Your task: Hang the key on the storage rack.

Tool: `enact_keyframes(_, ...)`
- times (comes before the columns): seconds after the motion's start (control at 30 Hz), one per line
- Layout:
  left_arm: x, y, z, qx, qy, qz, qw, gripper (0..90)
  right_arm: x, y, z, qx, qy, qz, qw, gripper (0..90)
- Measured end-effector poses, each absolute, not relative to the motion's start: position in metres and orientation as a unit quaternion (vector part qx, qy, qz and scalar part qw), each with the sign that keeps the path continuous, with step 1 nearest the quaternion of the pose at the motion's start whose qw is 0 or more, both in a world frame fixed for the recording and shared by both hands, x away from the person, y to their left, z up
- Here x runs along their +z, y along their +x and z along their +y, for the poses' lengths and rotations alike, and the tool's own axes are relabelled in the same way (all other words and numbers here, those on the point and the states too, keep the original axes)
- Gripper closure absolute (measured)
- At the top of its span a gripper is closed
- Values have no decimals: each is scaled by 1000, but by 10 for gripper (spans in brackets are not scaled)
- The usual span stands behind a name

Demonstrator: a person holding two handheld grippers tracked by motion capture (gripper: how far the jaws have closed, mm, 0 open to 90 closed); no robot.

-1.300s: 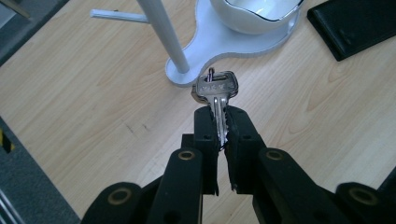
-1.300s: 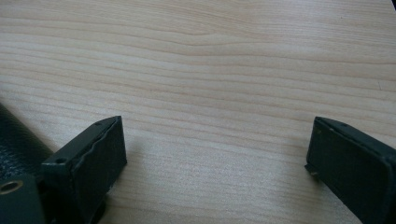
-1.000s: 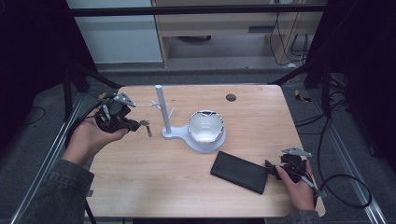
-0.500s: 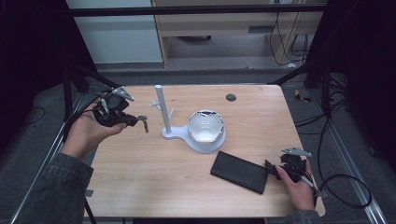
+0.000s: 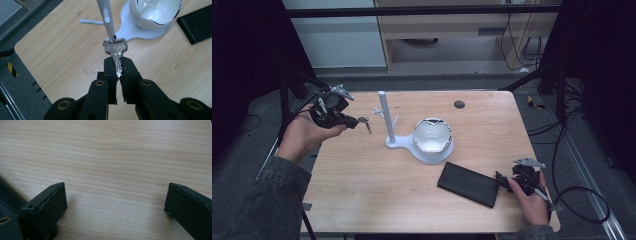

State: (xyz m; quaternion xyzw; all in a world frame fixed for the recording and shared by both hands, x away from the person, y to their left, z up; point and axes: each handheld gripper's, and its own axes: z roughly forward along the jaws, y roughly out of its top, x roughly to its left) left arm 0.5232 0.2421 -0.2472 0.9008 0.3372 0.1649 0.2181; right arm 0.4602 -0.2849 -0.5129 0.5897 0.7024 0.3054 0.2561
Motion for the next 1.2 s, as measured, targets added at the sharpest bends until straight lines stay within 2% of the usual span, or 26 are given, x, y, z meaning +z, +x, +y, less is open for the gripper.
enact_keyframes(1.2,-242,546,223,166,902,337,214,834,-513,460,-284,306,591,701,256,44)
